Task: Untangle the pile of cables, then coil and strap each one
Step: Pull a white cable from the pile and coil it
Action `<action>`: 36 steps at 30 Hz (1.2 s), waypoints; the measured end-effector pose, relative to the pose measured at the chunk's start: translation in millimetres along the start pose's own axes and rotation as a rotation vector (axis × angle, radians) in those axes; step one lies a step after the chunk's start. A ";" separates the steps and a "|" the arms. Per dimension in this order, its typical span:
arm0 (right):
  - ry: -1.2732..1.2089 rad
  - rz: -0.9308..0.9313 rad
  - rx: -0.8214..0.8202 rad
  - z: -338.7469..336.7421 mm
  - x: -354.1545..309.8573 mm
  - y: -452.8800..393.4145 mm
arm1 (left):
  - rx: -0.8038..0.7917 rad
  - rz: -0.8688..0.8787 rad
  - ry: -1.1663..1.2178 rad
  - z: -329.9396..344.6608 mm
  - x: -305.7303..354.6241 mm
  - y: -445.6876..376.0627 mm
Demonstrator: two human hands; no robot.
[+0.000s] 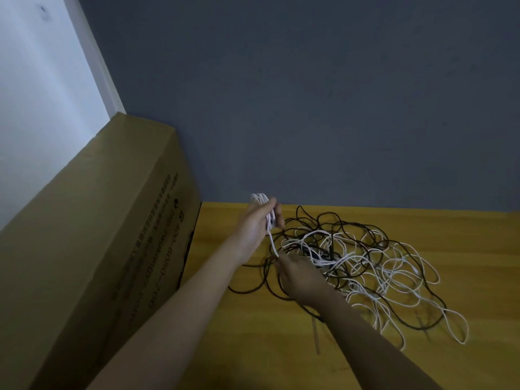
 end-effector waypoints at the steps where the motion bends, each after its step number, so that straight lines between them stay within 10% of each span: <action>1: -0.009 -0.045 0.018 -3.8 -9.6 -0.9 | 0.030 0.018 -0.166 0.5 -0.5 -7.1; 6: -0.225 -0.078 0.175 -48.4 -21.7 -0.2 | -0.125 -0.062 -1.143 0.9 -23.7 -17.3; 12: -0.387 0.123 0.245 -71.0 28.5 2.1 | -0.367 -0.030 -1.513 20.8 -15.1 -9.4; 17: -0.411 0.250 0.181 -48.3 48.2 0.4 | -0.502 -0.145 -0.994 21.9 14.6 1.4; 23: -0.712 0.360 0.371 -79.4 60.9 2.2 | -0.148 0.008 -0.412 -9.2 78.3 -9.3; 36: -1.280 -0.014 0.873 -281.5 -58.4 -23.3 | 0.215 0.207 -0.364 3.8 177.8 -50.0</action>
Point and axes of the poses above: each hand's wrist, its own y-axis away from the middle knuckle, its own z-axis out of the palm, x = y × z, the point moved 8 cm from there along -y, towards the middle knuckle, and after that the axes turned 11 degrees about -y, right-handed, at the moved point
